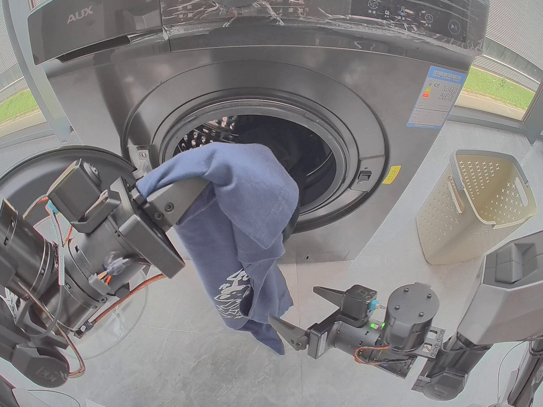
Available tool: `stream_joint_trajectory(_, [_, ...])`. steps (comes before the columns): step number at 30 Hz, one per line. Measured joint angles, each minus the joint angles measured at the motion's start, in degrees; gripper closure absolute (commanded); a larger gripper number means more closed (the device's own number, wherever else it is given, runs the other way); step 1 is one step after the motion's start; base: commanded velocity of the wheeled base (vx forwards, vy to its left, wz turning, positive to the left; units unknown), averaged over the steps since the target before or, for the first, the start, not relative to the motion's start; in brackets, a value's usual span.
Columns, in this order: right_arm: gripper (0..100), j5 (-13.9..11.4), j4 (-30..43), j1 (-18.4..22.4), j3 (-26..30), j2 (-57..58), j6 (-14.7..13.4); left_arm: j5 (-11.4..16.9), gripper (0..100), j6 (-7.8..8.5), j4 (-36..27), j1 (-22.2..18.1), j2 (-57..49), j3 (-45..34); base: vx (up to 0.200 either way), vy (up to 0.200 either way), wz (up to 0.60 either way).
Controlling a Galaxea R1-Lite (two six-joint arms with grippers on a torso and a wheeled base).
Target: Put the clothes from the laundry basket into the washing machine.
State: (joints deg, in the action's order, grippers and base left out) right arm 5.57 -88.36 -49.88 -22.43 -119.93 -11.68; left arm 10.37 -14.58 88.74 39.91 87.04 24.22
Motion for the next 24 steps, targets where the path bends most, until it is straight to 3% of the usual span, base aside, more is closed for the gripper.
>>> stream_joint_trajectory(11, [0, 0.17, -0.05, -1.18, -9.79, -8.48, 0.93, -0.44, 100, 0.02, 0.0, -0.12, -0.11, 1.38, 0.0, 0.0, 0.0])
stream_joint_trajectory(24, [0, -0.32, -0.1, -4.55, -13.15, -13.47, 2.13, -0.37, 100, 0.02, 0.0, -1.83, 1.35, 1.1, 0.0, 0.0, 0.0])
